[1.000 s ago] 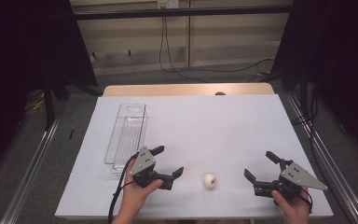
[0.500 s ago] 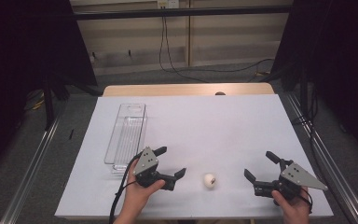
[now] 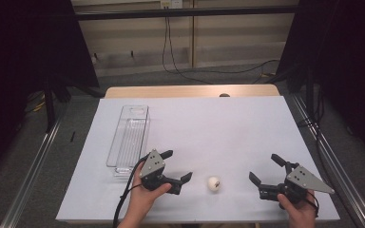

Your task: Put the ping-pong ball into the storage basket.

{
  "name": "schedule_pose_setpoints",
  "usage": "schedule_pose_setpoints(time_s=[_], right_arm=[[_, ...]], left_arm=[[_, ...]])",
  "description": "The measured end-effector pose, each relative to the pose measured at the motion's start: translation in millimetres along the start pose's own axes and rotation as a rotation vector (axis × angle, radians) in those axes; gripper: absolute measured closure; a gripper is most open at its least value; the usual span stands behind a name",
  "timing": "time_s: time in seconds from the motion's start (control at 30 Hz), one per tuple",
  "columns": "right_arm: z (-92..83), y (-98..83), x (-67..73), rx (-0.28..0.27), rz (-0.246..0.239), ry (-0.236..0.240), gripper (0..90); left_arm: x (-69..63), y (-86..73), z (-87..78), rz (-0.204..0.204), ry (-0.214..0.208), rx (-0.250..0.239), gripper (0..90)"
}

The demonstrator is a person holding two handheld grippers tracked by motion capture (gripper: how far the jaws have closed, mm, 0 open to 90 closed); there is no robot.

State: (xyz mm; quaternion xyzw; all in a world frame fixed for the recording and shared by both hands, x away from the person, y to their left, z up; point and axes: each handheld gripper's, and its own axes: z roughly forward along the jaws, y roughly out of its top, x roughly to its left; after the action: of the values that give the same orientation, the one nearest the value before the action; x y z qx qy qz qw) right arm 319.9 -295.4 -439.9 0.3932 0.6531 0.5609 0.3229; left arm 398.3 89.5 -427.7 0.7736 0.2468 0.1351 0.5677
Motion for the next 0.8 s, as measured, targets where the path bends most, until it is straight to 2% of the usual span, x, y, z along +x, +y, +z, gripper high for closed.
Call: schedule_pose_setpoints(time_s=[0.3,0.4,0.57,0.67,0.7,0.8], right_arm=[[-0.1,0.1,-0.1,-0.003,0.001,-0.002,0.9],[0.0,0.0,-0.2,-0.002,0.002,-0.002,1.0],[-0.1,0.2,-0.2,-0.002,0.0,-0.002,0.9],[-0.1,0.1,-0.2,-0.002,0.001,-0.003,0.9],[-0.1,0.2,-0.2,-0.003,0.001,-0.003,1.0],[-0.1,0.1,-0.3,-0.002,0.002,-0.003,0.9]], left_arm=[[-1.5,-0.2,4.1,-0.01,-0.008,0.015,1.6],[-0.7,0.4,3.9,0.007,-0.007,0.026,1.6],[-1.8,0.5,5.7,-0.005,-0.012,0.032,1.7],[-1.7,0.3,7.5,0.004,-0.02,0.024,1.7],[-2.0,1.1,7.0,0.008,-0.014,0.039,1.7],[-3.6,1.7,8.3,-0.002,-0.019,0.037,1.7]])
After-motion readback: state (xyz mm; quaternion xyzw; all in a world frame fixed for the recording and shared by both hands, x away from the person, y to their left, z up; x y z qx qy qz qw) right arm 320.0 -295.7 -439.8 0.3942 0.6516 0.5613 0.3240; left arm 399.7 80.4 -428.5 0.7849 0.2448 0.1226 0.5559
